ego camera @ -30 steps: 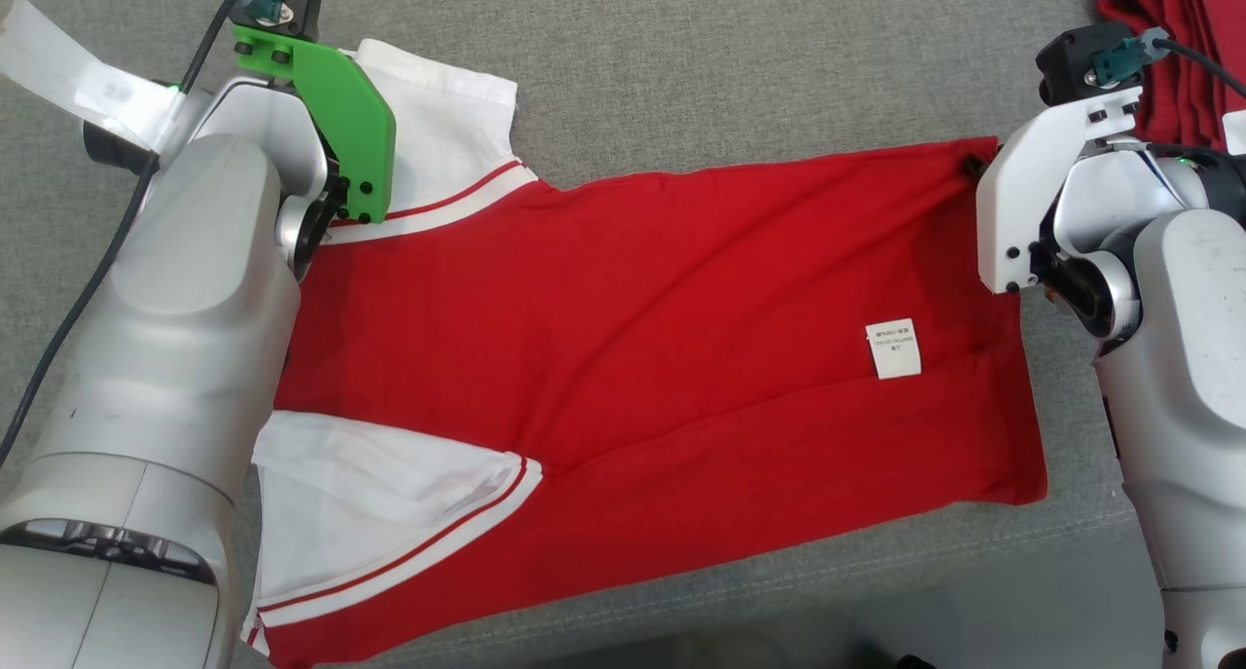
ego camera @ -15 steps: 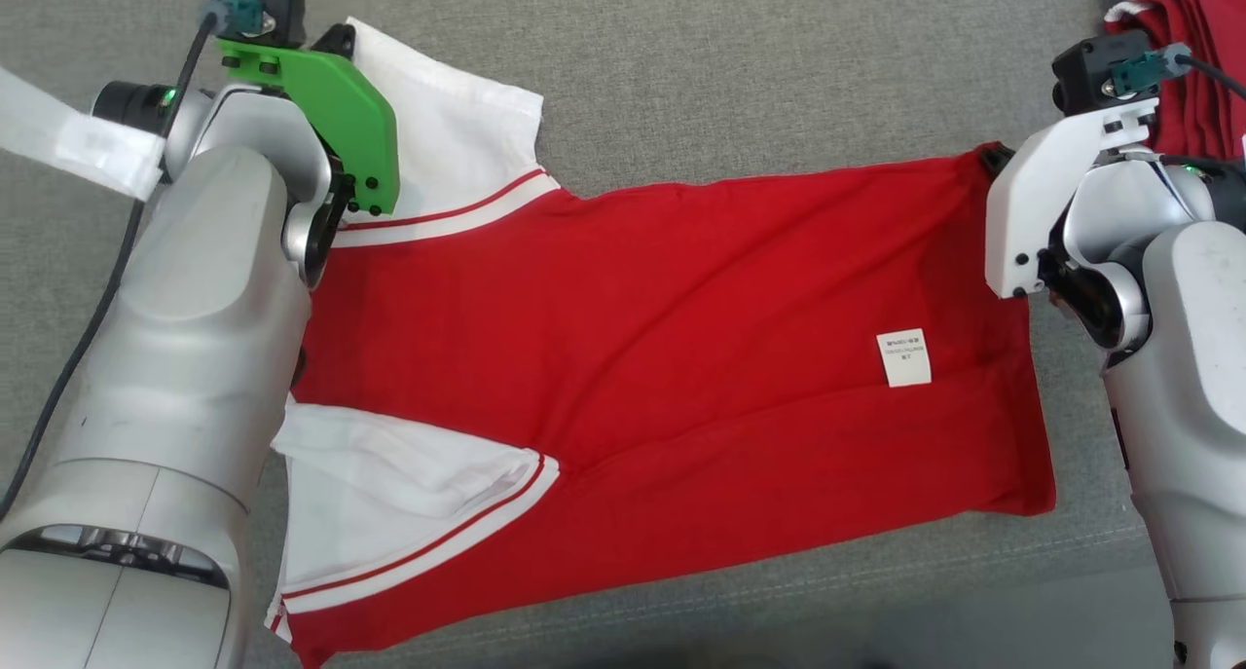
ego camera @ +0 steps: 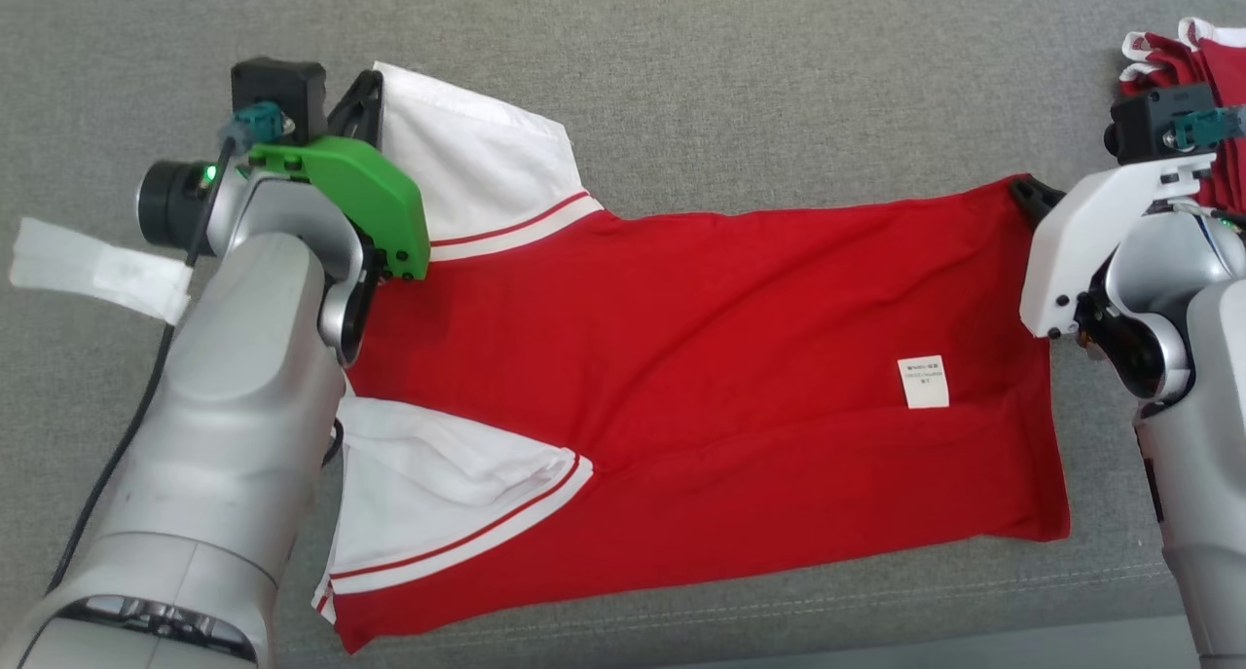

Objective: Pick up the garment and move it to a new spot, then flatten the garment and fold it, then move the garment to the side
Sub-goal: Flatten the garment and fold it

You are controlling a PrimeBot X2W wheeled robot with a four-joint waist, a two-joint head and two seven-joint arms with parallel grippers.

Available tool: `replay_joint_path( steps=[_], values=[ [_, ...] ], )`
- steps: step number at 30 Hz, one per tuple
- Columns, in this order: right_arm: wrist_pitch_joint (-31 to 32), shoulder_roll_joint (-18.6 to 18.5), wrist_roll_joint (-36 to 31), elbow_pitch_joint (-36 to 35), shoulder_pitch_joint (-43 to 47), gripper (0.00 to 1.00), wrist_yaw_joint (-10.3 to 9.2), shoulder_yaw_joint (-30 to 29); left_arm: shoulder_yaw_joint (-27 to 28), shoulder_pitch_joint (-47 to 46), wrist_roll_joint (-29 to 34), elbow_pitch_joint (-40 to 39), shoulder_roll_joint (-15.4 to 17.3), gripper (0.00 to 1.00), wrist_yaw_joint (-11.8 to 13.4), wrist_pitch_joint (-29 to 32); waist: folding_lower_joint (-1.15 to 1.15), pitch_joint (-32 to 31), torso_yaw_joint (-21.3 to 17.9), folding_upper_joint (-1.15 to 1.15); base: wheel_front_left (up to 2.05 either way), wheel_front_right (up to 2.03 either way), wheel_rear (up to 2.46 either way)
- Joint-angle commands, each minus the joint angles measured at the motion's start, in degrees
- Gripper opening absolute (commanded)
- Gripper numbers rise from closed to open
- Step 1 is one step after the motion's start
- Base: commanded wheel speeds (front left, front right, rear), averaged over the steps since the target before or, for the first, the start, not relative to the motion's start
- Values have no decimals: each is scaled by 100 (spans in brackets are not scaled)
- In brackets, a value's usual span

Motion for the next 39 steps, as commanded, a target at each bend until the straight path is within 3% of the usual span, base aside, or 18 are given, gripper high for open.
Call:
replay_joint_path(
  steps=[1,12,18,23,31,39],
  values=[
    [-73,-56,61,-63,148,0,-6,-25,10,173,-20,-62,2,0,37,-76,0,-157,101,0,0,0,0],
    [-225,-589,489,-516,1009,0,-2,134,112,1602,-262,-1334,187,0,347,-224,0,-641,340,0,0,0,0],
    [-240,-1181,883,-743,1483,0,-6,634,203,3178,-474,-3163,568,0,870,323,0,-914,442,0,0,0,0],
    [-170,-1535,991,-735,1609,0,-7,955,169,4052,-595,-4173,705,0,1191,695,0,-1032,466,0,0,0,0],
    [-60,-2102,1003,-648,1571,0,-7,1721,150,4948,-728,-5025,730,0,1561,958,0,-1220,494,0,0,0,0],
    [-116,-2708,957,-465,1342,0,-7,2596,95,5323,-817,-5305,769,0,1690,1095,0,-1297,561,0,0,0,0]
  ],
)
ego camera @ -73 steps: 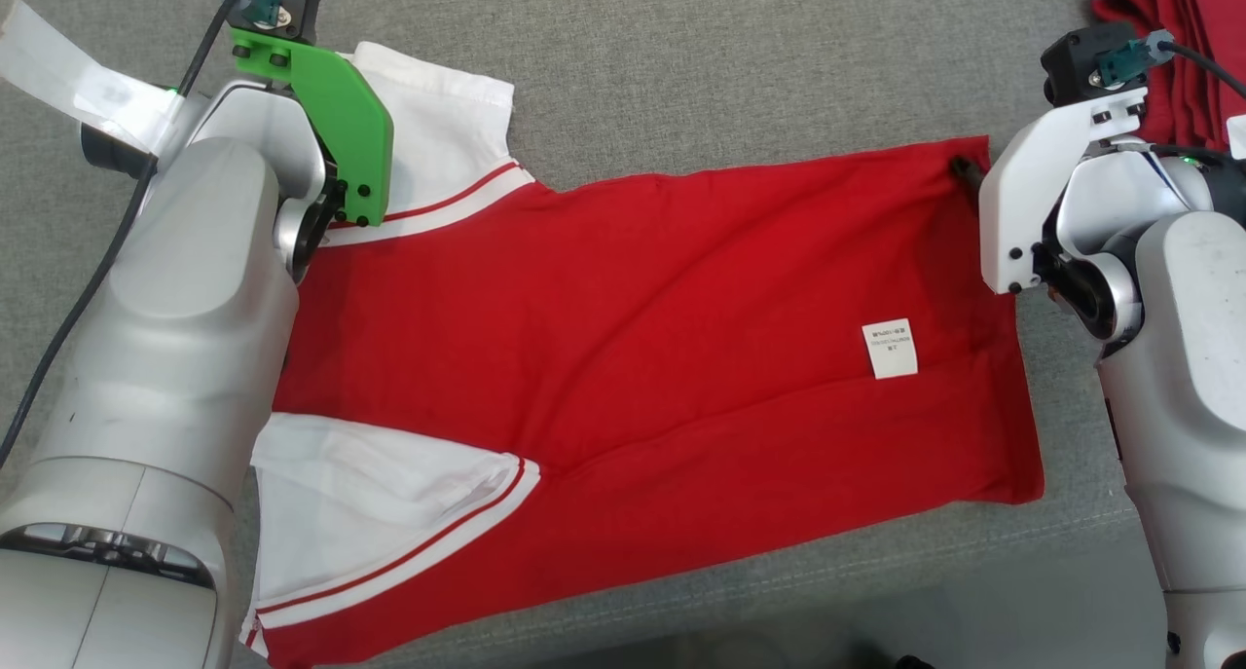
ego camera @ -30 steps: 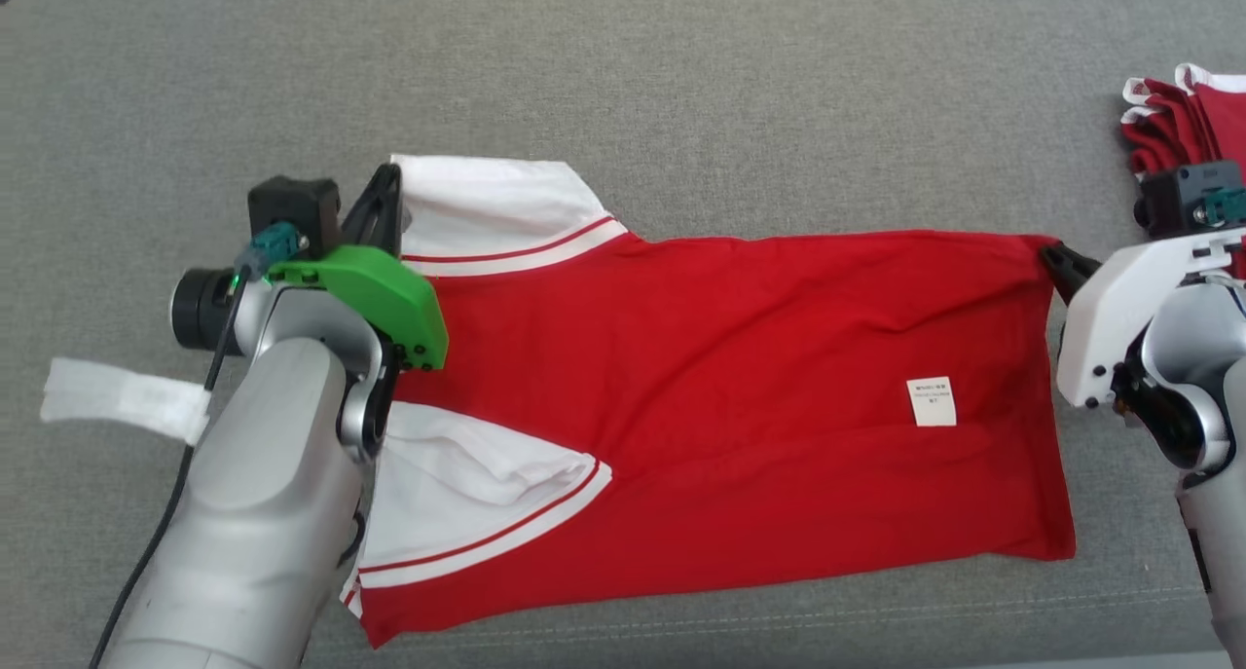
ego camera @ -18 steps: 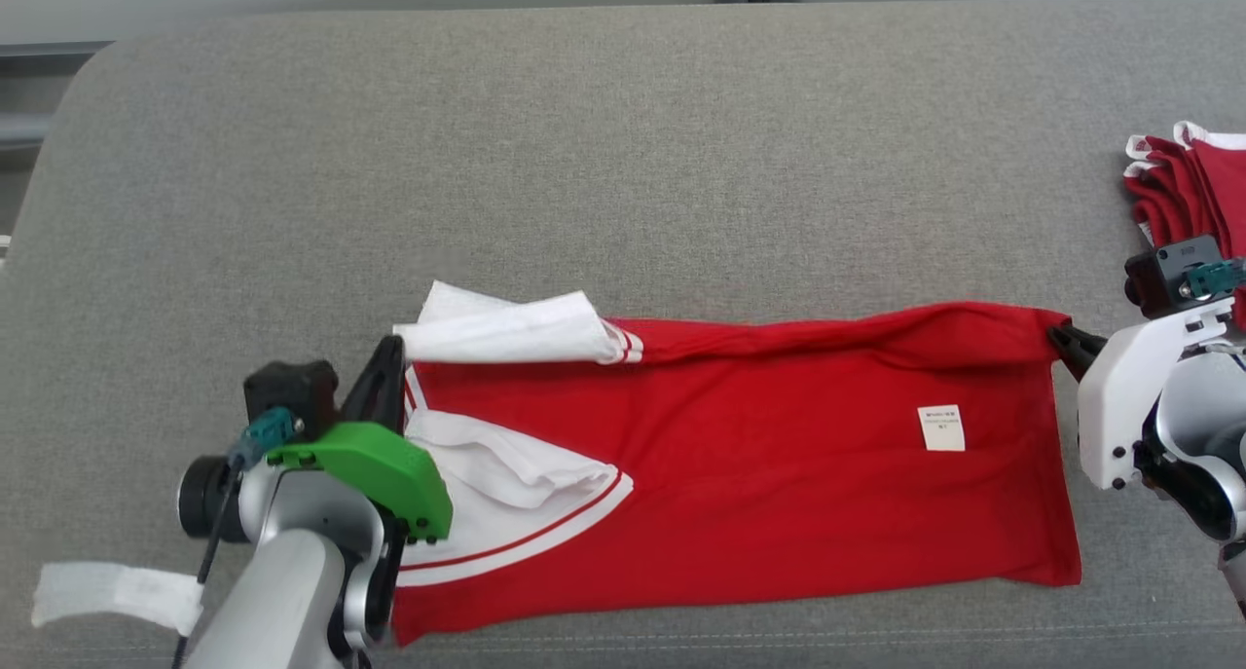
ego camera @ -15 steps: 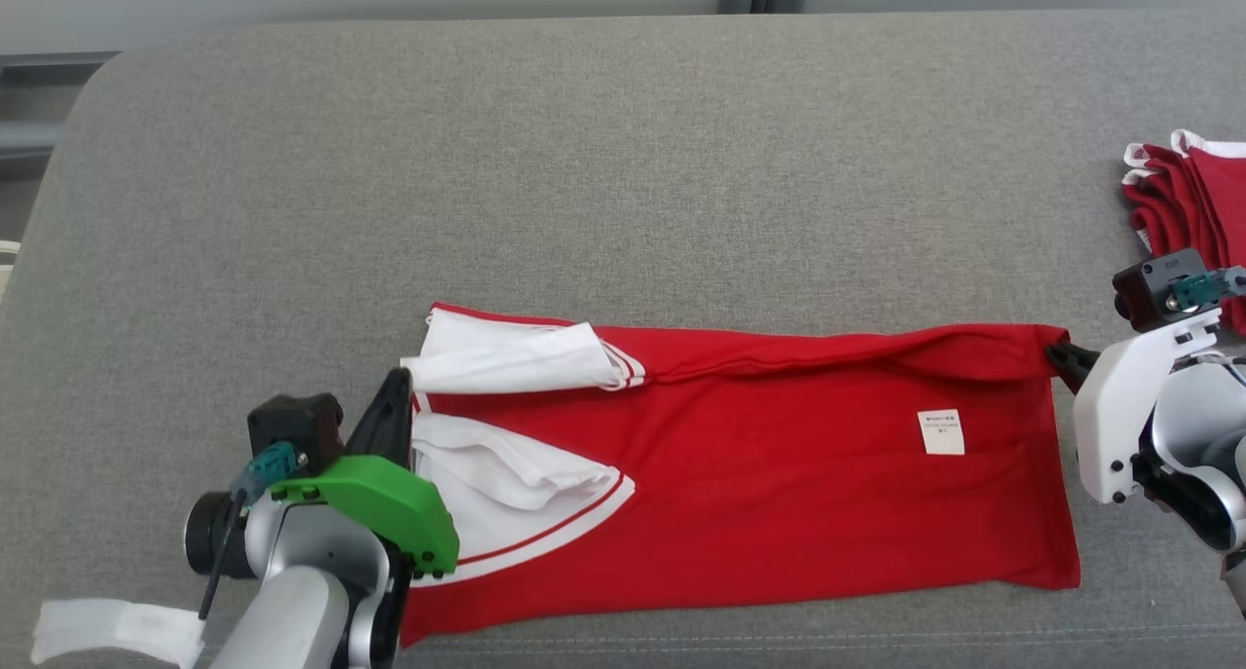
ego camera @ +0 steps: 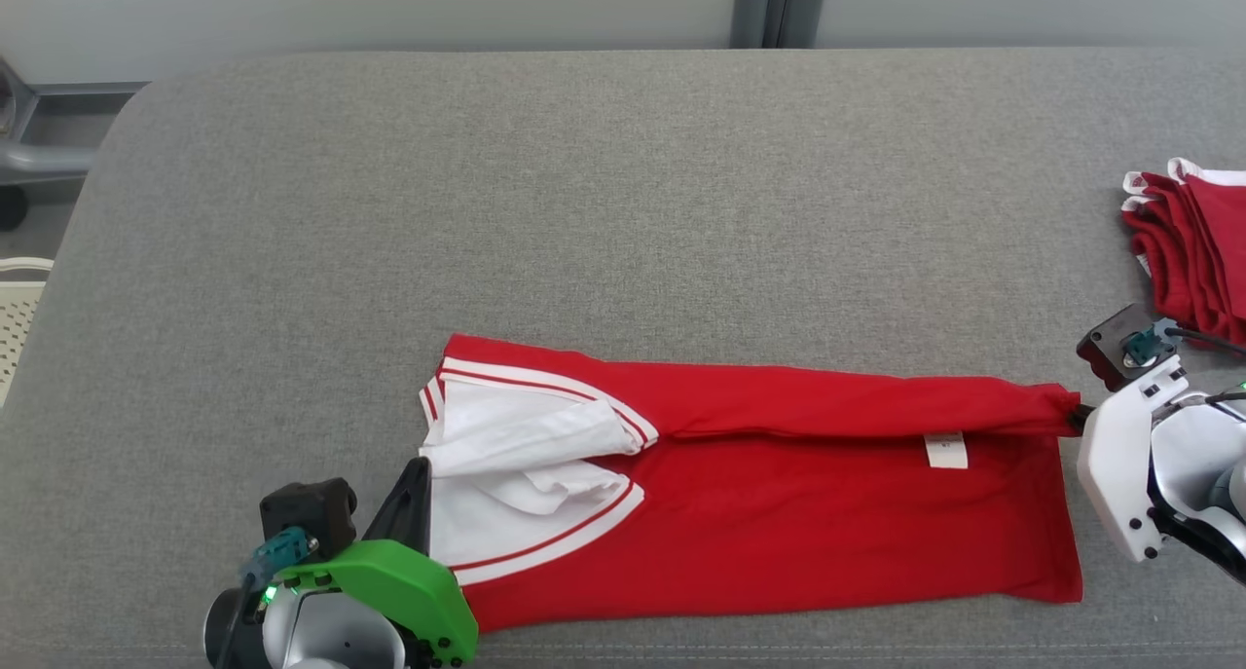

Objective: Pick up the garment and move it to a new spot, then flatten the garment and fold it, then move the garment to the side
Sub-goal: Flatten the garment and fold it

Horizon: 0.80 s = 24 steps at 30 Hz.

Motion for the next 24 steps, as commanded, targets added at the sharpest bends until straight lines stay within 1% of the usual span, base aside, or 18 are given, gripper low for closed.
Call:
replay_joint_path(
  steps=[1,5,6,7,11,18,19,20,21,24],
  values=[
    [-46,-90,-38,83,-95,0,-8,106,12,108,-41,-52,54,0,50,22,0,-7,20,0,0,0,0],
    [-118,-161,-26,279,-221,0,-8,352,13,251,-69,-111,88,0,113,64,0,-37,61,0,0,0,0],
    [-112,-169,-8,348,-237,100,-8,403,-17,298,-54,-120,100,0,112,100,0,-50,72,0,0,0,0],
    [-99,-130,60,491,-260,100,-9,386,-70,388,-75,-121,80,0,103,115,0,-79,98,0,0,0,0],
    [-215,-11,84,611,-264,100,-8,279,-174,502,3,-1,71,0,125,83,0,-136,144,0,0,0,0],
    [-418,201,-48,587,-132,100,-8,-11,-345,560,78,322,81,0,57,85,0,-213,156,0,0,0,0],
    [-460,244,-80,574,-111,100,-8,-84,-371,571,97,369,87,17,58,87,0,-230,154,0,0,0,0],
    [-488,282,-112,559,-84,100,-8,-148,-388,574,109,406,92,70,54,74,0,-248,151,0,0,0,0],
    [-589,420,-124,517,-16,100,-8,-324,-418,611,116,503,107,100,65,99,0,-289,145,0,0,0,0],
    [-744,618,-191,433,123,100,-8,-567,-451,653,132,619,120,100,99,105,0,-363,136,0,0,0,0]
  ],
)
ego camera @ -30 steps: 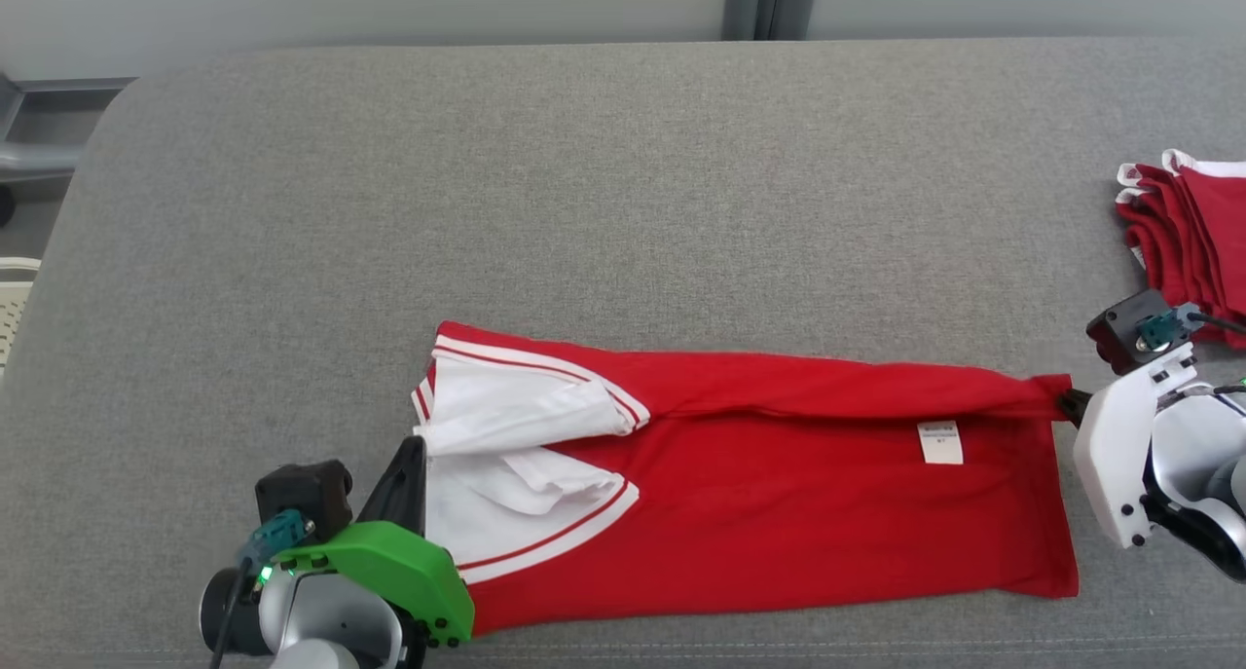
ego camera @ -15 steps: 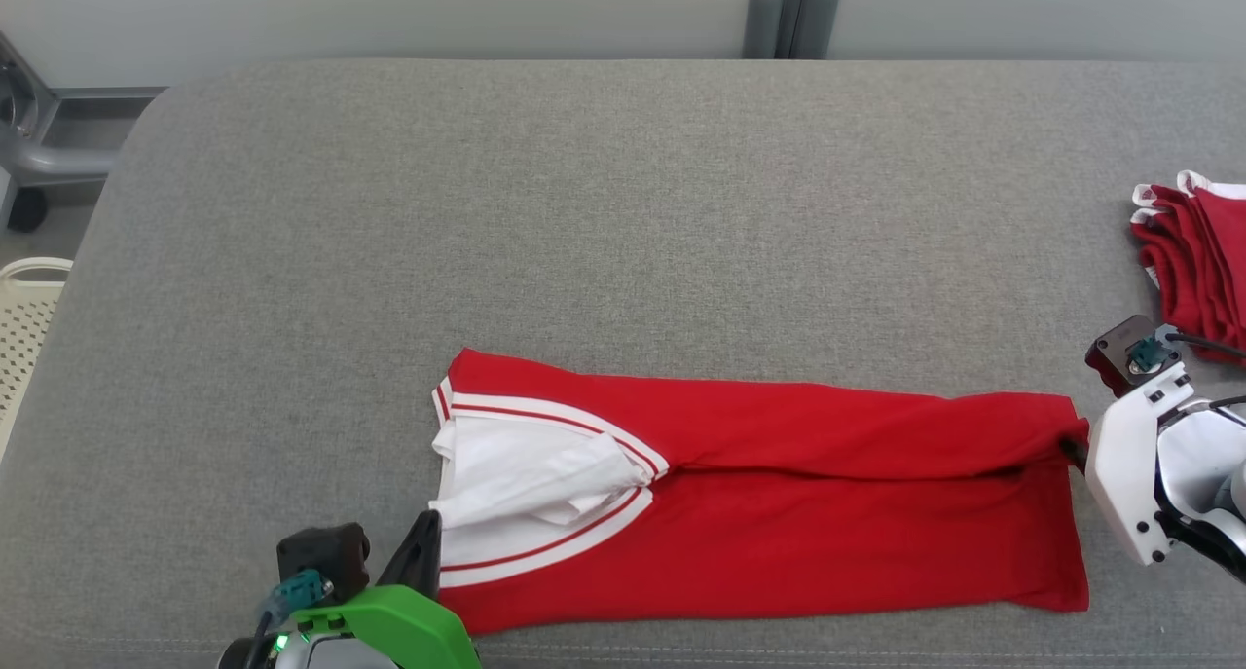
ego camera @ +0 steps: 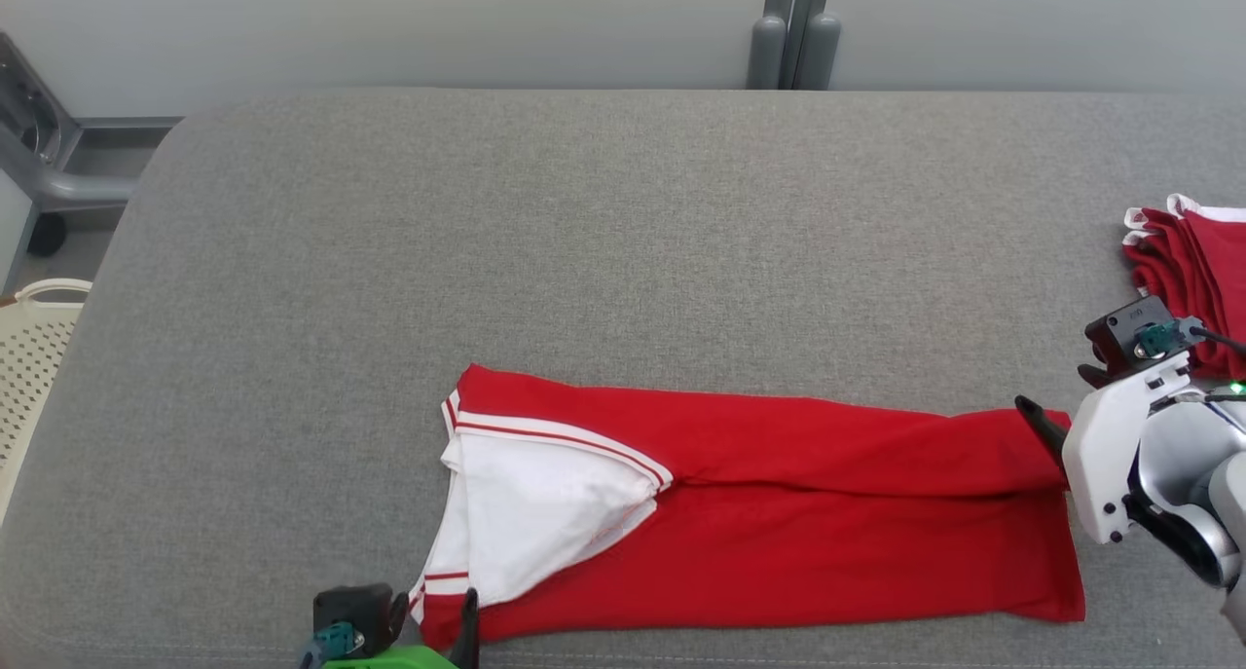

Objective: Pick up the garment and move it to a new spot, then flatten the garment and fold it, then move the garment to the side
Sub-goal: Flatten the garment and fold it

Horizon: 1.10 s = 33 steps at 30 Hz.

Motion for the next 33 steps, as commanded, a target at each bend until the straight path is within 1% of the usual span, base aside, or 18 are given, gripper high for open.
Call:
replay_joint_path(
  steps=[1,4,7,10,13,17,22,25,29,31,32,33],
  values=[
    [-81,73,-35,-42,119,100,-8,-70,11,79,25,17,23,100,36,-26,0,-60,-7,0,0,0,0],
    [-278,326,-90,-115,351,100,-8,-336,32,191,-22,85,46,100,63,-61,0,-176,-20,0,0,0,0],
    [-483,627,-102,-160,613,100,-8,-626,118,249,-1,48,116,100,108,-234,0,-306,-33,0,0,0,0],
    [-777,1009,-131,-177,878,100,-8,-1002,213,288,71,-35,193,100,136,-497,0,-462,-37,0,0,0,0],
    [-1147,1487,-177,-198,1125,100,-7,-1476,360,301,133,-98,287,100,178,-826,0,-580,-32,0,0,0,0],
    [-1599,2077,-330,-270,1405,100,-7,-1861,532,283,205,-190,313,100,214,-1375,0,-686,-37,0,0,0,0],
    [-2048,2580,-517,-319,1624,100,-6,-2132,703,115,216,-160,318,100,44,-1910,0,-780,-13,0,0,0,0],
    [-2304,2819,-543,-278,1702,100,-6,-2280,780,45,248,-99,286,100,-104,-2074,0,-828,25,0,0,0,0],
    [-2703,3038,-593,-190,1721,100,-6,-2426,968,-39,247,-24,205,100,-284,-2156,0,-888,50,0,0,0,0],
    [-2894,3116,-602,-126,1700,100,-6,-2465,1093,-92,245,-7,132,100,-396,-2174,0,-919,81,0,0,0,0],
    [-2894,3116,-602,-126,1700,100,-6,-2465,1093,-92,245,-7,132,100,-396,-2174,0,-919,81,0,0,0,0],
    [-2994,3148,-603,-91,1699,100,-6,-2508,1194,-125,269,-52,83,100,-470,-2167,0,-934,100,0,0,0,0]
  ],
)
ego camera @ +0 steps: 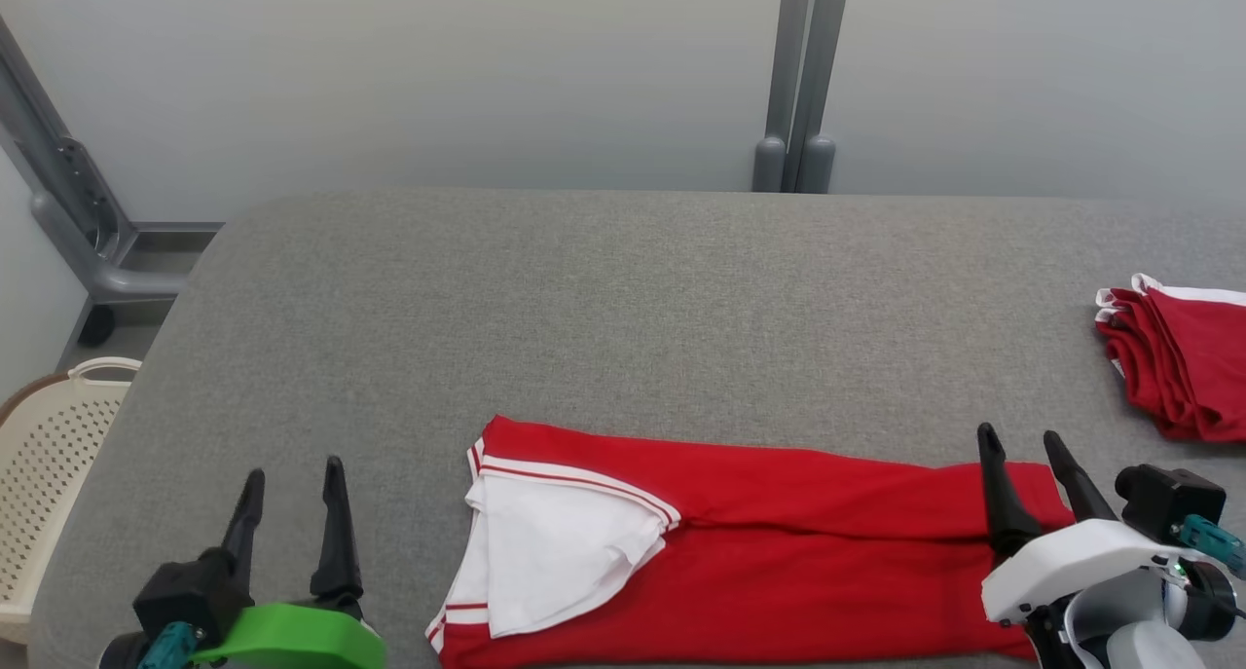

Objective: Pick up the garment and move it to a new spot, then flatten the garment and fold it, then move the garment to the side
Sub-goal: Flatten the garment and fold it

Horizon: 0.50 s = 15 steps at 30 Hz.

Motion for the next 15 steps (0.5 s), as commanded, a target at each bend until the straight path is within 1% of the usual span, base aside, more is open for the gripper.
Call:
replay_joint_path(
  steps=[1,4,8,9,10,13,15],
  values=[
    [-161,14,-55,41,30,100,-4,-94,187,-139,45,-119,-90,100,-102,-28,0,-35,48,0,0,0,0],
    [-460,63,-36,123,40,100,-4,-222,572,-35,142,-295,-339,100,-446,-26,0,-68,95,0,0,0,0],
    [-719,75,98,303,115,100,-3,-38,921,125,456,-381,-612,100,-939,-25,0,-86,113,0,0,0,0],
    [-778,64,94,327,117,100,-4,-6,975,176,543,-385,-684,100,-1039,-25,0,-93,113,0,0,0,0],
    [-881,61,-46,367,144,100,-3,51,1094,275,730,-374,-805,100,-1213,-25,0,-102,106,0,0,0,0],
    [-990,67,-270,343,225,100,-3,139,1166,428,998,-314,-939,100,-1419,-26,0,-106,79,0,0,0,0],
    [-1025,65,-394,333,295,100,-4,168,1173,554,1187,-316,-1011,100,-1469,-26,0,-108,58,0,0,0,0]
  ],
)
